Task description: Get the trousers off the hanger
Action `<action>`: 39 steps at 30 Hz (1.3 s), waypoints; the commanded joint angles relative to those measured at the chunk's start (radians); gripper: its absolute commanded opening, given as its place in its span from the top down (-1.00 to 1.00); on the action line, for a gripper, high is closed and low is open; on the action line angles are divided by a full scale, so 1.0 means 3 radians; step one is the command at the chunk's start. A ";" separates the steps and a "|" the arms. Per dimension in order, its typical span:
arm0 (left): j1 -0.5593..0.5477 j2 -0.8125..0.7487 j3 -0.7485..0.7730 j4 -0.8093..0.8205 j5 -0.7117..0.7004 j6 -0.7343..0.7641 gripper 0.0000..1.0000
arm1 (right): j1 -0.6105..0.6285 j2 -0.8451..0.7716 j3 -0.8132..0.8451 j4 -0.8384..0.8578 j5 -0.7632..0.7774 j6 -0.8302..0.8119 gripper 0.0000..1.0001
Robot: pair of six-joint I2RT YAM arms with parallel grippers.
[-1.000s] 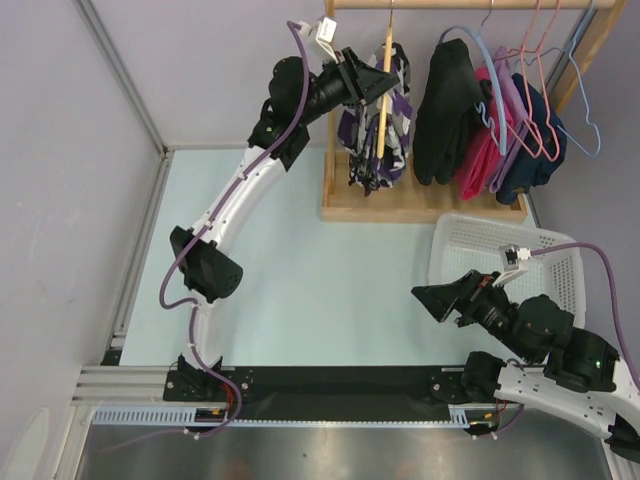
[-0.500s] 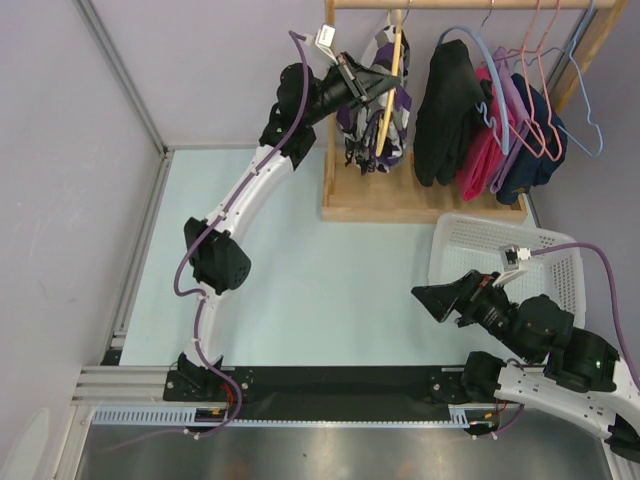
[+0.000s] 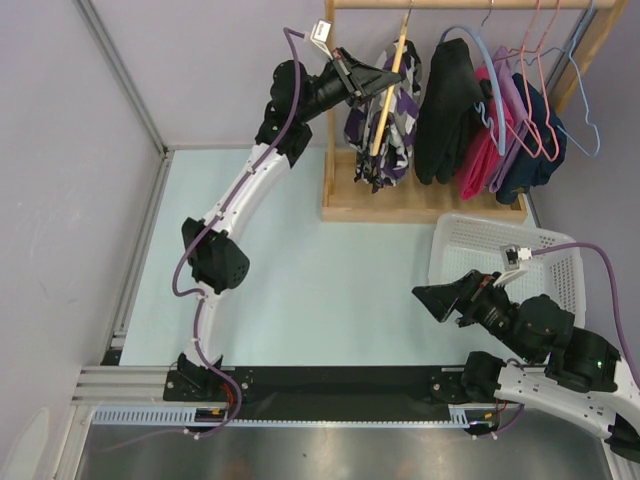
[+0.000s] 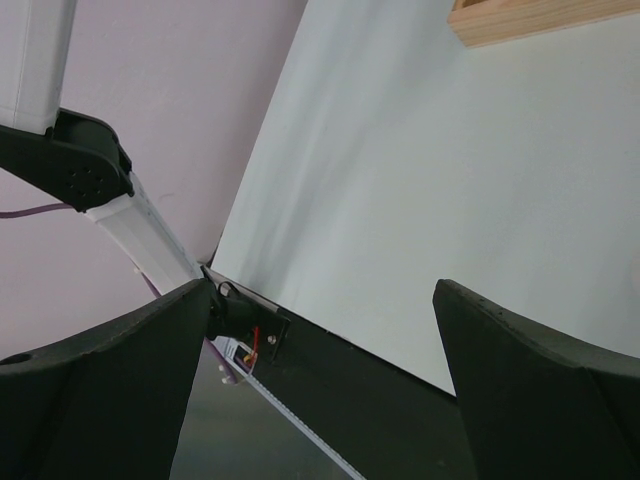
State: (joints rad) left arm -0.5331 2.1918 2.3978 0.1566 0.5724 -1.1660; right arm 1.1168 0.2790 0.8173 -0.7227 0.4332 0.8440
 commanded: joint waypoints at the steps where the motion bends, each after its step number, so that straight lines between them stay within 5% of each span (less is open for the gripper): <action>1: 0.0008 -0.0684 0.0179 0.0915 0.0112 0.0057 1.00 | -0.0005 0.0051 0.0190 -0.0010 0.0044 -0.0062 -0.99; 14: -0.0053 -0.1107 0.0021 0.0844 0.0224 -0.0036 1.00 | -0.0005 0.0225 0.0246 -0.0004 0.0065 -0.0103 -0.99; 27: -0.0416 -0.3147 -0.2734 0.0414 -0.0256 0.0583 1.00 | -0.0005 0.0956 0.0364 -0.0020 -0.0002 -0.0671 -0.99; 39: -0.0759 -0.4427 -0.3554 -0.0465 -0.1478 0.1074 1.00 | 0.0087 0.1345 0.0425 0.0710 -0.0462 -0.1382 -1.00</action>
State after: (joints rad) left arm -0.7517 0.9463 1.3354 -0.1329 0.3229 -0.9905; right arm 1.1244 0.6556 0.8982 -0.6510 0.3454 0.5282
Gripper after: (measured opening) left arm 0.028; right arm 0.995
